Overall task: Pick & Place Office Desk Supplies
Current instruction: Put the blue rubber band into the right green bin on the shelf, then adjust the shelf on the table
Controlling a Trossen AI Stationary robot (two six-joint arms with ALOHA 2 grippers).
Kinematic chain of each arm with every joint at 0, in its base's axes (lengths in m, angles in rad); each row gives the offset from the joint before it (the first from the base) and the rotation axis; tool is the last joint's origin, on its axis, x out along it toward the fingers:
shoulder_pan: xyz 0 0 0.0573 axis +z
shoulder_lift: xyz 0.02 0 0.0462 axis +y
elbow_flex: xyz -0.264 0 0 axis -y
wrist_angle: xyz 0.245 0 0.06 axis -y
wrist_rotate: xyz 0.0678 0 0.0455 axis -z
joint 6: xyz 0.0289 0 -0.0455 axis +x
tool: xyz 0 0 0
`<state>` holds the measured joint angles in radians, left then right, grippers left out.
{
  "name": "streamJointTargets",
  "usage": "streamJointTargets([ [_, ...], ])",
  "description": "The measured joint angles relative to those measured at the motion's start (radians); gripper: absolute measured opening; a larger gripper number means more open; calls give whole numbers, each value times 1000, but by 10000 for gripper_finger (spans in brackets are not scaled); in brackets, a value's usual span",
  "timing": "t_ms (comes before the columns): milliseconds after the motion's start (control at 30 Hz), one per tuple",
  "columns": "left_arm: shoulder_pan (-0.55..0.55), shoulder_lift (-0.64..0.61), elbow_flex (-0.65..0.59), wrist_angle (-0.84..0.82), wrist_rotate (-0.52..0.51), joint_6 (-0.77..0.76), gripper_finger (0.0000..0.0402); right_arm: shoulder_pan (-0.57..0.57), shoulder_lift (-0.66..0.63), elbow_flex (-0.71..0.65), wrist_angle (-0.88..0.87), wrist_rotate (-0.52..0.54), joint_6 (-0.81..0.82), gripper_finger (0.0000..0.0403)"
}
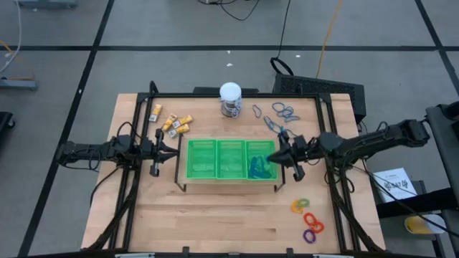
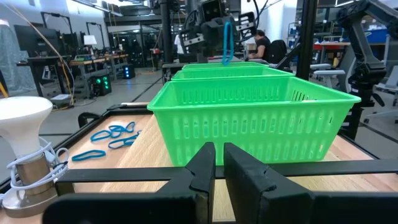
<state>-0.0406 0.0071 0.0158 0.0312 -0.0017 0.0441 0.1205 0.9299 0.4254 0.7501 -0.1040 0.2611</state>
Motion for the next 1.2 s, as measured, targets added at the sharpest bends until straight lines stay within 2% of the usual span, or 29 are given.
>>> streamJointTargets([
  [400,0,0,0,1,0,0,44,12,1,25,-119,2,6,9],
  [833,0,0,-1,3,0,0,45,12,-31,21,-137,16,-76,101],
  [933,0,0,-1,3,0,0,44,12,-78,21,-161,106,-126,116],
  [1000,0,0,-1,3,0,0,45,12,-112,21,-184,204,-149,122],
  [1200,0,0,-1,3,0,0,44,12,-188,21,-366,601,-139,125],
])
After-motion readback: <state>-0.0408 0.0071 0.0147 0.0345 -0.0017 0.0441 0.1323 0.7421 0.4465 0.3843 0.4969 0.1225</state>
